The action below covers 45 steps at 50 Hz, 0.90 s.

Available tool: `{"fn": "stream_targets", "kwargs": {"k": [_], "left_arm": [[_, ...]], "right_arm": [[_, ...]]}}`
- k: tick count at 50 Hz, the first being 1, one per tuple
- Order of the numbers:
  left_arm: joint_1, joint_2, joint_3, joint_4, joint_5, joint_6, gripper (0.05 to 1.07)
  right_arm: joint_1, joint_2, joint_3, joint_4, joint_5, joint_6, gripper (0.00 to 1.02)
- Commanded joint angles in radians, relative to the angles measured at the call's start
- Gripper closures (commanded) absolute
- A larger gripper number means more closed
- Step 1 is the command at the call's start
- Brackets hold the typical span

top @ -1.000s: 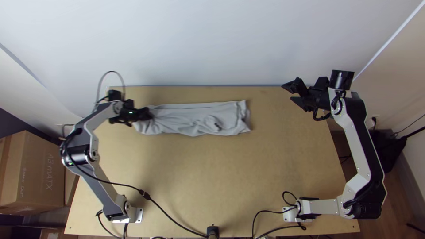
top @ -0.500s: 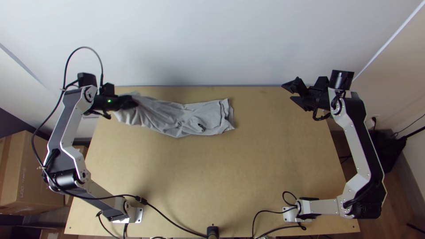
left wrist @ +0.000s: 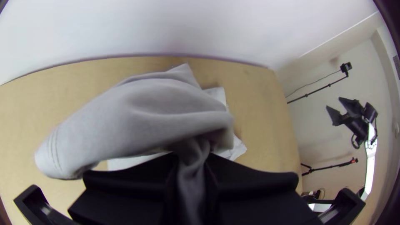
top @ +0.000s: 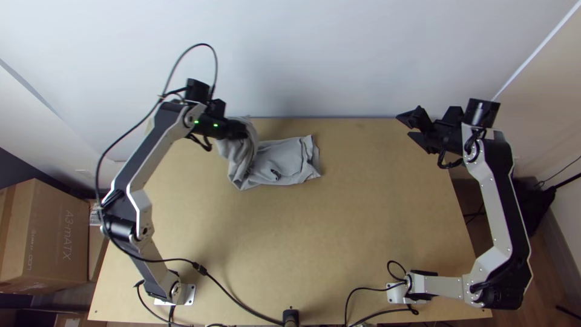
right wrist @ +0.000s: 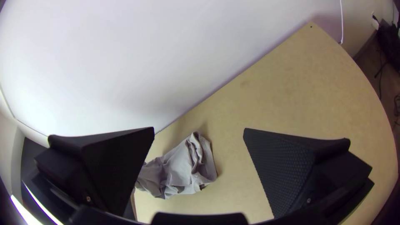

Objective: Fold the t-shirt

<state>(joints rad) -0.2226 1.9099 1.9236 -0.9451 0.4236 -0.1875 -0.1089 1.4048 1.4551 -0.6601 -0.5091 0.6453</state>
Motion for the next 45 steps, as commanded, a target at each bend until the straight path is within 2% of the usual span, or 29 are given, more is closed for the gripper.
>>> {"fn": "stream_targets", "kwargs": {"k": [1, 7, 13, 22, 27, 28, 30, 31, 34, 35, 41, 45], "left_arm": [[-0.044, 0.061, 0.071, -0.015, -0.031, -0.032, 1.05], [-0.103, 0.092, 0.091, -0.015, -0.085, -0.047, 1.05], [-0.150, 0.140, 0.121, -0.015, -0.126, -0.105, 1.05], [-0.235, 0.195, 0.158, -0.007, -0.194, -0.181, 1.05], [-0.294, 0.236, 0.190, -0.003, -0.253, -0.182, 1.03], [-0.302, 0.252, 0.204, -0.001, -0.272, -0.184, 0.98], [-0.322, 0.282, 0.238, -0.001, -0.299, -0.191, 0.81], [-0.330, 0.298, 0.258, -0.001, -0.309, -0.193, 0.69], [-0.353, 0.351, 0.318, 0.003, -0.332, -0.191, 0.17], [-0.360, 0.365, 0.328, 0.006, -0.332, -0.187, 0.08], [-0.412, 0.411, 0.347, 0.103, -0.335, -0.182, 0.09], [-0.435, 0.429, 0.361, 0.138, -0.379, -0.185, 0.09]], "right_arm": [[-0.026, -0.053, -0.044, -0.009, 0.000, -0.019, 0.04], [-0.055, -0.089, -0.082, -0.012, -0.006, -0.035, 0.04], [-0.074, -0.121, -0.122, -0.012, -0.009, -0.044, 0.04], [-0.074, -0.156, -0.174, -0.012, -0.009, -0.050, 0.04], [-0.063, -0.171, -0.199, -0.010, -0.009, -0.050, 0.04], [-0.060, -0.176, -0.205, -0.009, -0.009, -0.050, 0.04], [-0.054, -0.182, -0.216, -0.004, -0.009, -0.049, 0.04], [-0.049, -0.187, -0.222, -0.004, -0.009, -0.049, 0.04], [-0.034, -0.198, -0.246, 0.001, -0.008, -0.047, 0.04], [-0.031, -0.204, -0.256, 0.004, -0.008, -0.047, 0.04], [0.000, -0.219, -0.306, 0.014, -0.008, -0.049, 0.04], [0.021, -0.227, -0.335, 0.030, -0.006, -0.049, 0.04]]}}
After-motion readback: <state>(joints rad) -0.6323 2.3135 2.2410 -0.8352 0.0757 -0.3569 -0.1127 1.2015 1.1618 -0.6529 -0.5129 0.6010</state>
